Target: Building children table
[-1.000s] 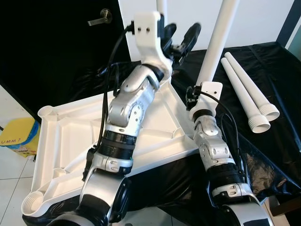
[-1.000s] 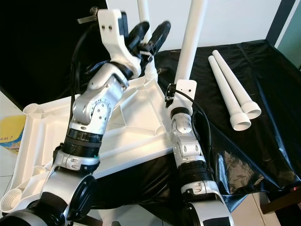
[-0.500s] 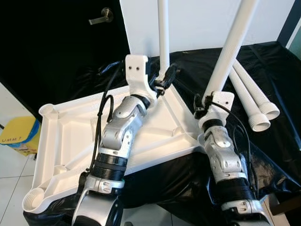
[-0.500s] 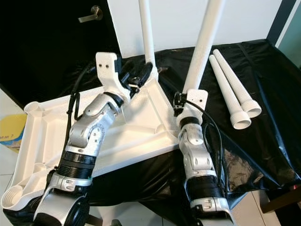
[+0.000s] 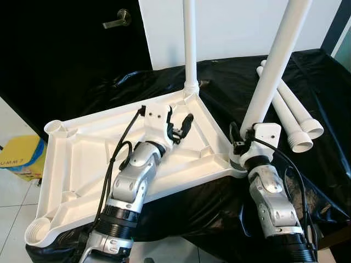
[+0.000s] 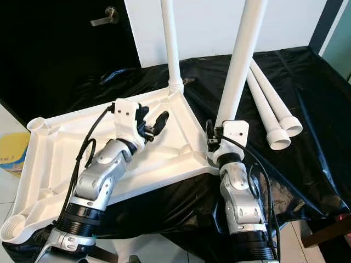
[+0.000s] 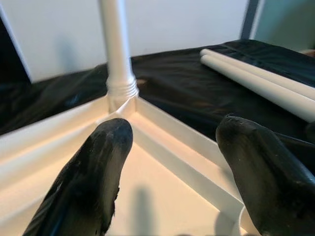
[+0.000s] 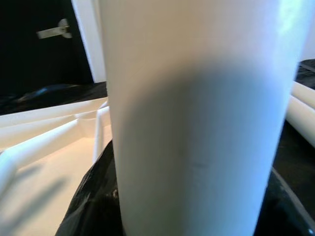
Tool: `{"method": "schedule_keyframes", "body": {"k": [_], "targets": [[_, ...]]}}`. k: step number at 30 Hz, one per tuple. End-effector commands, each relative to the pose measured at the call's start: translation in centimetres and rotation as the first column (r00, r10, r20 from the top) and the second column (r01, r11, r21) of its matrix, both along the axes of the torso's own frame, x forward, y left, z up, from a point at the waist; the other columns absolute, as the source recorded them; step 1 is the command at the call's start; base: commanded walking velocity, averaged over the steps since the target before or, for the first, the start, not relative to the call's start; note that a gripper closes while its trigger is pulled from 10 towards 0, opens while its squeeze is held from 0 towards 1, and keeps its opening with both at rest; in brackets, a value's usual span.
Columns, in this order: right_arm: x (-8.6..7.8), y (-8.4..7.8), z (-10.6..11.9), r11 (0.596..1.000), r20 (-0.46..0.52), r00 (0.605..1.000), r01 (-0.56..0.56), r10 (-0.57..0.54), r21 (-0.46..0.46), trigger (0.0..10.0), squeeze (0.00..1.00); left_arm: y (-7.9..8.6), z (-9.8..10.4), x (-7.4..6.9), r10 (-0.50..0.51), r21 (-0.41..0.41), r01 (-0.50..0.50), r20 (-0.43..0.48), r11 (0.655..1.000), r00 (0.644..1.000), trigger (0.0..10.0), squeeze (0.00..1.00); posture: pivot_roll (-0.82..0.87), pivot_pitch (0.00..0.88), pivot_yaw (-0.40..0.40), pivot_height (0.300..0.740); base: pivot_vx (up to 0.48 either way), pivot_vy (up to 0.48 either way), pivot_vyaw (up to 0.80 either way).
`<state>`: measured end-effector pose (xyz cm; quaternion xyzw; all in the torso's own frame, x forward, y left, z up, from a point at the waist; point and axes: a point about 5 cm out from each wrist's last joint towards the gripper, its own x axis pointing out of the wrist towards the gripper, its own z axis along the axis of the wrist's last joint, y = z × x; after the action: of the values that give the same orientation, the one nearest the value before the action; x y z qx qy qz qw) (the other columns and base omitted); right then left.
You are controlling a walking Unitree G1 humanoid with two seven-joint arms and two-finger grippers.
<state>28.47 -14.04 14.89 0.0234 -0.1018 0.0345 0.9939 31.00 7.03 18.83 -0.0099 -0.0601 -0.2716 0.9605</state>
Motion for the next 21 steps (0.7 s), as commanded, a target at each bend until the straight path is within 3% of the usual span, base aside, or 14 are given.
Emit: {"method": "schedule_keyframes", "body": {"k": [1,10,21], "targets": [[-0.4,0.3,0.1,1.0,0.001,1.0,-0.03,0.03,-0.007,10.0,0.0,-0.2,0.0,-0.5,-0.063,0.029,0.062,0.027,0.998,0.998,10.0,0.0,-0.13,0.036,0.063,0.74,0.0,0.0,0.0],[-1.5,-0.2,-1.1,0.998,-0.028,0.998,-0.056,0.056,-0.034,10.0,0.0,-0.4,-0.6,-1.6,-0.142,0.093,0.137,0.05,0.986,0.989,10.0,0.0,-0.13,0.038,0.066,0.74,0.0,0.0,0.0],[-1.3,-0.5,-1.8,0.995,-0.031,0.995,-0.098,0.097,-0.036,10.0,0.0,-0.7,-0.5,-2.3,-0.19,0.107,0.181,0.083,0.978,0.978,10.0,0.0,-0.14,0.033,0.067,0.74,0.0,0.0,0.0]]}}
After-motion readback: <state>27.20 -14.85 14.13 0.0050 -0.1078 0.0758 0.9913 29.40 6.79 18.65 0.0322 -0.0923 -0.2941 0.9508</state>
